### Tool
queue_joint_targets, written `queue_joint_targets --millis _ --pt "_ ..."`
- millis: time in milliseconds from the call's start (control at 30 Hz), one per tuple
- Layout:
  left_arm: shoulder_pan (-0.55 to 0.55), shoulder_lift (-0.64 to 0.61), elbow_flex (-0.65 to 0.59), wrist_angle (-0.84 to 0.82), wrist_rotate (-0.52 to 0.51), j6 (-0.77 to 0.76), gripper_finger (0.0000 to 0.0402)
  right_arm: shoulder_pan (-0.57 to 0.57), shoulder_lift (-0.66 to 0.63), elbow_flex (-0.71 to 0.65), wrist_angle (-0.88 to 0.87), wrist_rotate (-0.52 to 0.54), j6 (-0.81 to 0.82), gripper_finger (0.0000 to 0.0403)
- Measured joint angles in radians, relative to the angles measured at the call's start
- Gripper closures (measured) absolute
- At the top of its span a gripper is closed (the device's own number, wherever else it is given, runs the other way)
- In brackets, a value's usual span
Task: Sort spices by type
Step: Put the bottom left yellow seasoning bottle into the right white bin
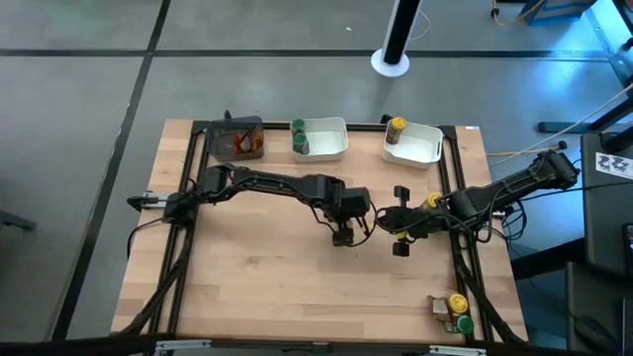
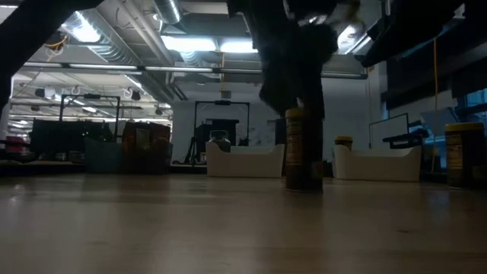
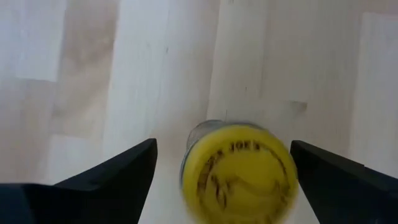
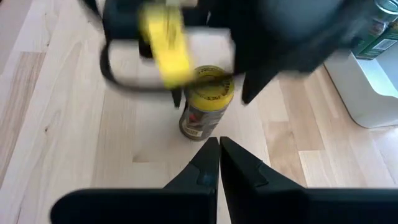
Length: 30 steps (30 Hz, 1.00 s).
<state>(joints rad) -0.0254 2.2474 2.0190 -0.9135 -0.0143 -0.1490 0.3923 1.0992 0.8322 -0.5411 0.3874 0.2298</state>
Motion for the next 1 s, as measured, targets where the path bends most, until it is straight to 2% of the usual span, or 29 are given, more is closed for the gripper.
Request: queue_joint_targets --millis 167,300,400,500,767,867,1000 --pt "-0.001 -0.107 0.003 -0.051 -0.036 0.001 0.0053 0.0 0.0 0.0 0.0 0.0 0.0 0.0386" --pt "-0.022 -0.213 -0.009 -0.097 -0.147 0.039 0.0051 0.0 0.0 0.0 0.0 0.0 0.0 0.0386" --pt "-0.049 -0.313 -0.087 -0.091 -0.238 0.075 0.0051 0.0 -0.001 0.0 0.002 0.0 0.0 0.0386" --pt "-0.064 -0.409 -0.243 -0.034 -0.251 0.082 0.0051 0.0 -0.001 0.0 0.001 0.0 0.0 0.0386" --pt "-0.061 -0.692 -0.787 0.405 -0.235 0.053 0.0051 0.0 0.0 0.0 0.011 0.022 0.0 0.0386" --pt "-0.053 -0.767 -0.92 0.594 -0.231 0.081 0.0051 0.0 0.0 0.0 0.042 0.027 0.0 0.0386" --pt "-0.036 -0.836 -1.027 0.817 -0.229 0.165 0.005 0.0 0.0 0.0 0.084 -0.022 0.001 0.0386"
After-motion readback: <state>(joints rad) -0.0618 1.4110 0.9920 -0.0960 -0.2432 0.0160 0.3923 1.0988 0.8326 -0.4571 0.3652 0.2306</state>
